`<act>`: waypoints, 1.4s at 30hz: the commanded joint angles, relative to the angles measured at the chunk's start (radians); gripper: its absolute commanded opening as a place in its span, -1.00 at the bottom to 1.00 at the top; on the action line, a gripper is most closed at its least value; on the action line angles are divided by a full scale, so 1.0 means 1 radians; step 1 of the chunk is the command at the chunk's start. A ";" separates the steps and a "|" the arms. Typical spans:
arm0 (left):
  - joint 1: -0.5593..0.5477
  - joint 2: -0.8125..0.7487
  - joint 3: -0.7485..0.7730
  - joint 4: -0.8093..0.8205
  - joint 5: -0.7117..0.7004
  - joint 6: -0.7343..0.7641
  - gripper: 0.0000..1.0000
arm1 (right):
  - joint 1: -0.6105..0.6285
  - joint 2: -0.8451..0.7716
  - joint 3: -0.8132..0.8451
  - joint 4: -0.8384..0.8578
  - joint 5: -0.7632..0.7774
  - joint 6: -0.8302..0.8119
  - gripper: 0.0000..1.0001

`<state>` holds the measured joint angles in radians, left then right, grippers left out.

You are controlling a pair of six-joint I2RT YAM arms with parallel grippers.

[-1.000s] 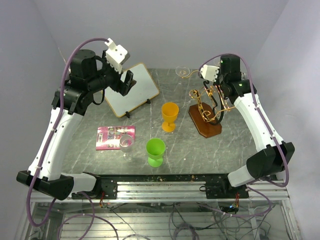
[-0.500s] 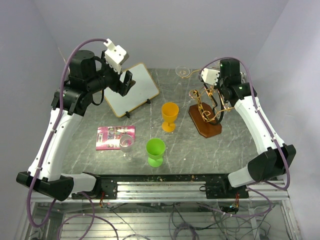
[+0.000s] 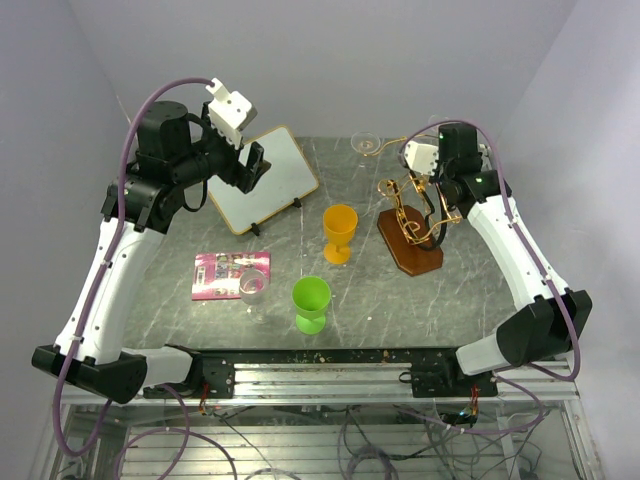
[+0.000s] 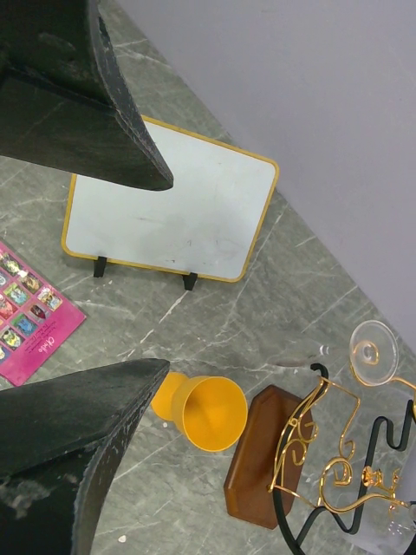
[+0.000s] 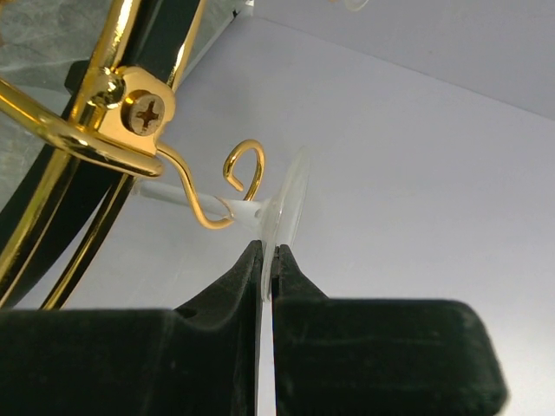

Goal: Place the wine glass upside down on the wine glass rack

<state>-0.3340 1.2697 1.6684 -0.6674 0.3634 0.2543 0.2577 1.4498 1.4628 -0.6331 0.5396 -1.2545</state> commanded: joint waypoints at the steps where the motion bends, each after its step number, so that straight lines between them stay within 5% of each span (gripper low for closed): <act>1: 0.012 -0.020 -0.009 0.038 0.025 -0.003 0.77 | -0.008 -0.037 0.008 0.026 0.027 0.005 -1.00; 42: 0.013 -0.021 -0.026 0.035 0.024 0.012 0.77 | -0.119 0.052 0.024 0.151 -0.052 0.098 -0.95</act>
<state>-0.3298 1.2686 1.6539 -0.6609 0.3676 0.2550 0.1516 1.4921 1.4631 -0.5522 0.4774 -1.1591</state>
